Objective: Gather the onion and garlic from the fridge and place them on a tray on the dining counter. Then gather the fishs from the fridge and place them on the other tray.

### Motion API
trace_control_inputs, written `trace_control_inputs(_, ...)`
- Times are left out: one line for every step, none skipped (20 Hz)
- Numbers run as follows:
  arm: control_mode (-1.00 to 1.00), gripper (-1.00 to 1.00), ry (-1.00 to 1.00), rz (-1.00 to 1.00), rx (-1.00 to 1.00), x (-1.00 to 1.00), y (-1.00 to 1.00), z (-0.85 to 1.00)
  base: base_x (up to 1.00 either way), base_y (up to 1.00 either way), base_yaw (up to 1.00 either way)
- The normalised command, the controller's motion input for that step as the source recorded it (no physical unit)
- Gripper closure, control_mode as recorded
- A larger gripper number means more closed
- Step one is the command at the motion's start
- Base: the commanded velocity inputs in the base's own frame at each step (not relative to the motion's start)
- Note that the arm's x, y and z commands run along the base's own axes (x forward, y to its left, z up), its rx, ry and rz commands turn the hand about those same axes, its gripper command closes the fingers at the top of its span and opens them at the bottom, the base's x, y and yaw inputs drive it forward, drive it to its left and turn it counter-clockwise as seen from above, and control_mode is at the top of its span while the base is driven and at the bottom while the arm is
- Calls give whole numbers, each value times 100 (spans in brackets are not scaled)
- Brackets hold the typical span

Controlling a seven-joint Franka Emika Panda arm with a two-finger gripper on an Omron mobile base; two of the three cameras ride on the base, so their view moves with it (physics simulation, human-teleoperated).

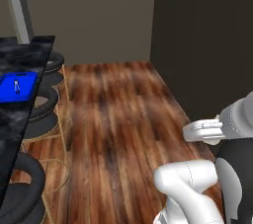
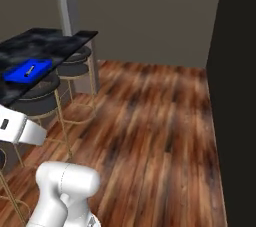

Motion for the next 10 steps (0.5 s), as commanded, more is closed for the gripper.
trace_control_inputs(100, 100, 0, 0, 0, 0, 0, 0, 98, -10, 44)
trace_control_inputs(100, 100, 0, 0, 0, 0, 0, 0, 98, -12, 44)
trace_control_inputs(100, 100, 0, 0, 0, 0, 0, 0, 96, -10, 45)
trace_control_inputs(100, 100, 0, 0, 0, 0, 0, 0, 95, -11, 45)
trace_control_inputs(100, 100, 0, 0, 0, 0, 0, 0, 95, -14, 46)
trace_control_inputs(100, 100, 0, 0, 0, 0, 0, 0, 93, -18, 46)
trace_control_inputs(100, 100, 0, 0, 0, 0, 0, 0, 88, -20, 46)
trace_control_inputs(100, 100, 0, 0, 0, 0, 0, 0, 77, -18, 44)
trace_control_inputs(100, 100, 0, 0, 0, 0, 0, 0, 66, -25, 44)
trace_control_inputs(100, 100, 0, 0, 0, 0, 0, 0, 65, -26, 44)
